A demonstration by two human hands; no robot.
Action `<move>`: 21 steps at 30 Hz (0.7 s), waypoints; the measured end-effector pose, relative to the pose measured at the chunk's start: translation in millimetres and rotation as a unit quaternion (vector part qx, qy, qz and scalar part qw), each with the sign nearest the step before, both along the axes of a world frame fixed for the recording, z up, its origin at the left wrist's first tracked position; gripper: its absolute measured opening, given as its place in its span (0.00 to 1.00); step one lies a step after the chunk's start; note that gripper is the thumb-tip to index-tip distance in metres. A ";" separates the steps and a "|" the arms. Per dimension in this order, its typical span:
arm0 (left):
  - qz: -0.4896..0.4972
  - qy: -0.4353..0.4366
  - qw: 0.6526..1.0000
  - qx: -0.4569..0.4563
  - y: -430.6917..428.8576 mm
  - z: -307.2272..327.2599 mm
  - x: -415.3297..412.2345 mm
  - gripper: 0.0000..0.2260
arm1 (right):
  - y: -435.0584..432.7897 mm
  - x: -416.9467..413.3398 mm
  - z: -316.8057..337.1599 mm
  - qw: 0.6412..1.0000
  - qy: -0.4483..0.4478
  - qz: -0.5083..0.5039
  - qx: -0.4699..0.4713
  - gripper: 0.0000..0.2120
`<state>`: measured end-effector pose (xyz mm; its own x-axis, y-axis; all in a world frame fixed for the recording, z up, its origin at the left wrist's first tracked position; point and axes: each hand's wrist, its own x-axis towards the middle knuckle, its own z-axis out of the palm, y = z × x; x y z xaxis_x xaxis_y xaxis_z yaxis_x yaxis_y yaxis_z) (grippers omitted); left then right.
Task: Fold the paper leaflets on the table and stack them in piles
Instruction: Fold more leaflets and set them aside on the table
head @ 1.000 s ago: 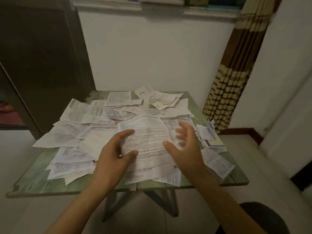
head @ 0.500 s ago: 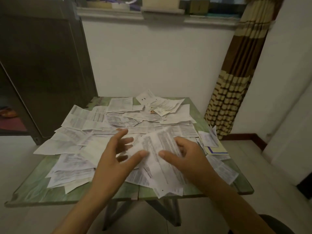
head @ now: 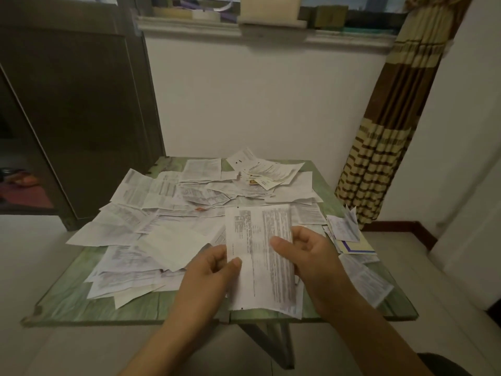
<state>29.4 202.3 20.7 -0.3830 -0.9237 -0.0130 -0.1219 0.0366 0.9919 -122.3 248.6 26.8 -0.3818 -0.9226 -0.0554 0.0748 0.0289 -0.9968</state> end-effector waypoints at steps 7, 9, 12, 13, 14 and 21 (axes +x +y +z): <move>-0.013 -0.010 0.999 -0.040 0.2 -4.2 3.7 0.09 | 0.4 14.4 -5.4 0.999 -0.007 -0.031 -0.034 0.09; -0.042 -0.005 0.999 -0.020 1.4 -3.3 6.8 0.11 | 1.6 14.4 -5.4 0.999 -0.001 -0.028 -0.024 0.11; -0.065 -0.003 0.998 0.000 1.0 -4.2 10.1 0.12 | 2.9 14.7 -4.5 1.000 0.003 -0.024 -0.009 0.12; -0.066 -0.001 0.998 0.005 0.7 -4.4 11.0 0.12 | 3.0 14.7 -4.1 1.000 0.001 -0.019 -0.003 0.12; -0.070 0.001 0.997 0.010 0.3 -4.2 11.5 0.12 | 2.6 14.3 -3.6 1.000 0.000 -0.013 0.003 0.11; -0.066 -0.011 0.997 0.034 -0.4 -4.7 14.8 0.12 | -0.6 12.0 0.6 1.000 -0.005 -0.025 0.006 0.10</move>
<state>44.2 201.9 16.0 -0.5002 -0.8619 -0.0837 -0.1431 -0.0131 0.9896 -110.3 248.0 27.4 -0.4275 -0.9013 -0.0702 0.0866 0.0364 -0.9956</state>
